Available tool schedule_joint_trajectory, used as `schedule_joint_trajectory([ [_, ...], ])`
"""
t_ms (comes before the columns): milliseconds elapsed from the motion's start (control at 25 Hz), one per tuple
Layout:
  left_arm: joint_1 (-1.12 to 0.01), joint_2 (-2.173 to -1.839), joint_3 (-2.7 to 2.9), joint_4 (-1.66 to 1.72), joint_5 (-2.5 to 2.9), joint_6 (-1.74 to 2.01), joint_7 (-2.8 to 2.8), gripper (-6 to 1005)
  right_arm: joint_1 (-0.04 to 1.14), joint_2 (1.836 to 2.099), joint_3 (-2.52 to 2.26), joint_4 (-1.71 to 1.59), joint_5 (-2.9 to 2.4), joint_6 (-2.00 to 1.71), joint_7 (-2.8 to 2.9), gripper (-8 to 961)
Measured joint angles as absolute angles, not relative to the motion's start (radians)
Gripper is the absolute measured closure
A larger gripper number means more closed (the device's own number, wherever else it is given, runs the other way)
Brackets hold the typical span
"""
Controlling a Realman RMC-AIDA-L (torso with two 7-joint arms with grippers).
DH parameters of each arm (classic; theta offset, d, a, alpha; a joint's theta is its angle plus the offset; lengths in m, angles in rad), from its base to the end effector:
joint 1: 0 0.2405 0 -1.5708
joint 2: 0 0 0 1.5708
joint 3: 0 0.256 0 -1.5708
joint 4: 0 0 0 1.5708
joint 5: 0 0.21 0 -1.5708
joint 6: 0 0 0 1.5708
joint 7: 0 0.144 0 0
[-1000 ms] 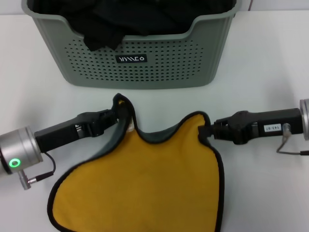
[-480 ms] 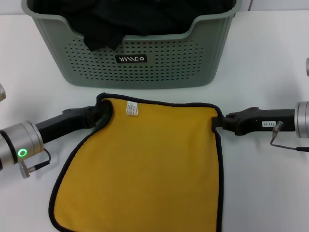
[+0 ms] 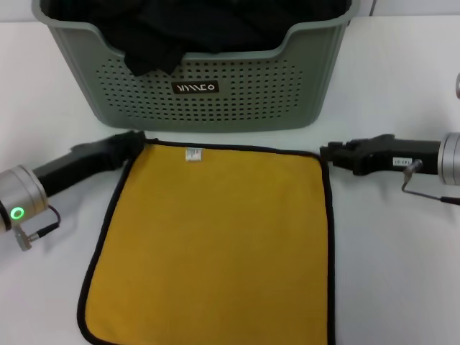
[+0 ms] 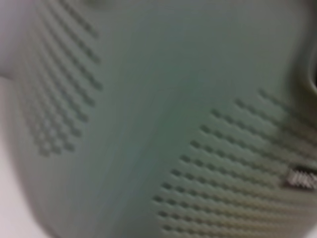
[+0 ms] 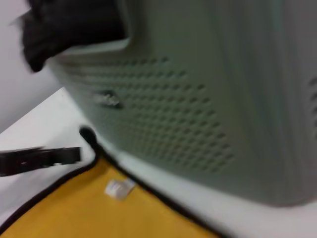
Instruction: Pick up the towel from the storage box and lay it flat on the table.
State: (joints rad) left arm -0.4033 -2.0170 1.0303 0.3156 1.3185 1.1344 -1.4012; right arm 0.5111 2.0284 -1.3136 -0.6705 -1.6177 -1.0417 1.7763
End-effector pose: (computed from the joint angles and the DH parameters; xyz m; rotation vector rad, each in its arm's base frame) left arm -0.3339 0.3204 -0.0211 -2.1283 -1.2281 -0.8397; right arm 0.2506 0.3664 -0.0407 -2.5407 1.0216 0.5242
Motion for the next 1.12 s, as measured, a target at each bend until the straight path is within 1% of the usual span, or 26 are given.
schedule_joint_trajectory([
  [80, -0.392, -2.026, 0.977, 0.316, 1.318, 1.132, -1.398, 875, 0.508, 2.028, -1.315, -0.673, -1.606, -1.022, 1.763, 914],
  [200, -0.376, -2.029, 0.95, 0.317, 1.318, 1.133, -1.396, 765, 0.498, 2.026, -1.317, -0.696, -1.603, -1.022, 1.75, 796],
  [360, -0.352, -2.029, 0.948, 0.338, 1.318, 1.156, -1.396, 606, 0.441, 2.024, -1.321, -0.778, -1.604, -1.054, 1.739, 643],
  [480, -0.309, -2.035, 0.946, 0.39, 1.317, 1.22, -1.377, 479, 0.389, 2.025, -1.322, -0.858, -1.591, -1.162, 1.69, 532],
  [640, -0.248, -2.048, 0.946, 0.443, 1.317, 1.437, -1.222, 293, 0.328, 2.021, -1.308, -0.909, -1.478, -1.396, 1.538, 398],
  [720, -0.234, -2.049, 0.952, 0.449, 1.327, 1.558, -1.142, 281, 0.309, 2.017, -1.289, -0.912, -1.419, -1.515, 1.469, 334],
  [840, -0.248, -2.044, 0.971, 0.45, 1.377, 1.705, -1.1, 262, 0.303, 2.015, -1.207, -0.913, -1.389, -1.753, 1.409, 336],
  [960, -0.299, -2.042, 0.993, 0.451, 1.453, 1.847, -1.098, 244, 0.311, 2.014, -1.143, -0.912, -1.389, -1.935, 1.395, 337],
  [1040, -0.312, -2.043, 0.996, 0.451, 1.471, 1.884, -1.097, 231, 0.312, 2.015, -1.13, -0.911, -1.386, -2.006, 1.382, 338],
  [1080, -0.343, -2.053, 1.007, 0.456, 1.493, 1.964, -1.095, 225, 0.312, 2.017, -1.128, -0.912, -1.384, -2.029, 1.374, 339],
  [1120, -0.349, -2.055, 1.012, 0.459, 1.494, 1.975, -1.094, 226, 0.312, 2.019, -1.129, -0.914, -1.384, -2.044, 1.368, 339],
])
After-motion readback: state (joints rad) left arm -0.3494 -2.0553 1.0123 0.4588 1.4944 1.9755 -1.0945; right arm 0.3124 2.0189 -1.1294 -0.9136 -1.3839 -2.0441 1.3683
